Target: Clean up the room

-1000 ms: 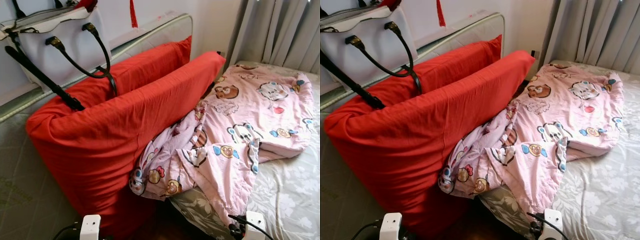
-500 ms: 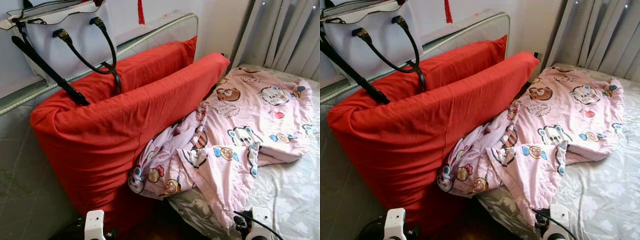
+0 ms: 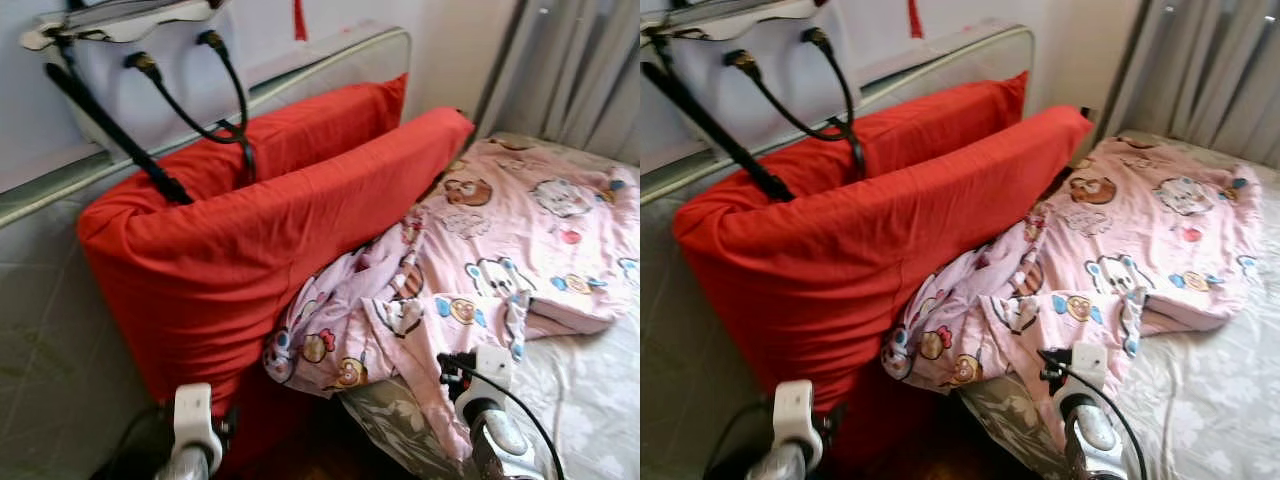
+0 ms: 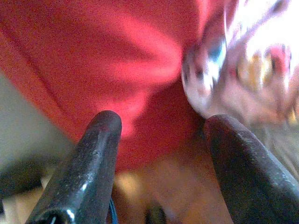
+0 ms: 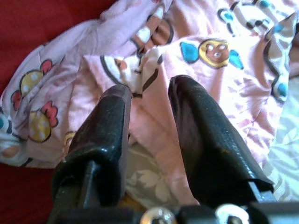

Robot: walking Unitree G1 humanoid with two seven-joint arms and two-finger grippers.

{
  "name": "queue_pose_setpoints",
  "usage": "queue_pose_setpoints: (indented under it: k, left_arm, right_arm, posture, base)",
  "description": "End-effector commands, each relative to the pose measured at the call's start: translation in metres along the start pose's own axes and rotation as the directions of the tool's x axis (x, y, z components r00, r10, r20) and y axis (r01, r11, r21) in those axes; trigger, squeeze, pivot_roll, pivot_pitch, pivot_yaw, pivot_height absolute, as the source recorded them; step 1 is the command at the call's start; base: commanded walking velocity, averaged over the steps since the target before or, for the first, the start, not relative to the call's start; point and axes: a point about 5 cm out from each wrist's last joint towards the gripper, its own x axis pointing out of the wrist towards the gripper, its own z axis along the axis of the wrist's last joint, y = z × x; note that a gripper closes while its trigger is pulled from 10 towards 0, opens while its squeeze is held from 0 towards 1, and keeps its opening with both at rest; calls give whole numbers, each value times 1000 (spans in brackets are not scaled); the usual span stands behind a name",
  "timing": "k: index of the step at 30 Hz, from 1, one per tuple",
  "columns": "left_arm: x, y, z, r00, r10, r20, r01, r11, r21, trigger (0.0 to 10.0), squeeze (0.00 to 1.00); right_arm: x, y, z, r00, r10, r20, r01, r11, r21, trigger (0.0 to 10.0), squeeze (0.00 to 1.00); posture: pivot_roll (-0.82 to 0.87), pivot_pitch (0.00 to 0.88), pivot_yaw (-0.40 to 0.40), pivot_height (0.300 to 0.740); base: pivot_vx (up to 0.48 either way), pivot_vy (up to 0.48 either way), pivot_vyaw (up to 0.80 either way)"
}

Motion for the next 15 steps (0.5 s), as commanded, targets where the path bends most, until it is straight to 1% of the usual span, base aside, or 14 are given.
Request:
queue_pose_setpoints:
  k: [1, 3, 4, 6, 8, 12, 13, 15]
  left_arm:
    - [3, -4, 15, 995, -31, 93, 29, 999, 32, 10000, 0]
    - [4, -7, 29, 982, -48, 185, 44, 999, 25, 10000, 0]
    - [3, -8, 33, 974, -53, 219, 51, 999, 13, 10000, 0]
    - [0, -9, 37, 963, -54, 265, 58, 998, -7, 10000, 0]
    - [-4, -7, 42, 946, -44, 320, 61, 997, -43, 10000, 0]
    - [-7, -7, 42, 942, -41, 334, 62, 997, -52, 10000, 0]
    - [-7, -7, 42, 942, -41, 334, 62, 997, -52, 10000, 0]
    - [-11, -7, 42, 936, -43, 348, 68, 996, -61, 10000, 0]
  right_arm:
    - [-2, -5, 5, 999, 3, 43, -2, 1000, -25, 10000, 0]
    - [-3, -5, 7, 998, 10, 68, -8, 999, -35, 10000, 0]
    - [-3, -5, 8, 997, 12, 79, -9, 999, -38, 10000, 0]
    - [-5, -6, 8, 995, 12, 97, -8, 999, -39, 10000, 0]
    - [-8, -9, 9, 991, -20, 129, 23, 1000, -17, 10000, 0]
    - [-11, -11, 8, 988, -53, 142, 53, 999, 5, 10000, 0]
    - [-11, -11, 8, 988, -53, 142, 53, 999, 5, 10000, 0]
    - [-13, -13, 7, 986, -65, 151, 67, 998, -7, 10000, 0]
  posture:
    - [-124, 3, 21, 740]
    - [-123, 5, 21, 740]
    - [-116, 7, 16, 740]
    - [-109, 11, 13, 740]
    - [-106, 13, 12, 740]
    - [-111, 11, 16, 740]
    - [-111, 11, 16, 740]
    - [-114, 8, 19, 740]
  base:
    - [0, 0, 0]
    - [0, 0, 0]
    - [0, 0, 0]
    - [0, 0, 0]
    - [0, 0, 0]
    - [0, 0, 0]
    - [0, 0, 0]
    - [0, 0, 0]
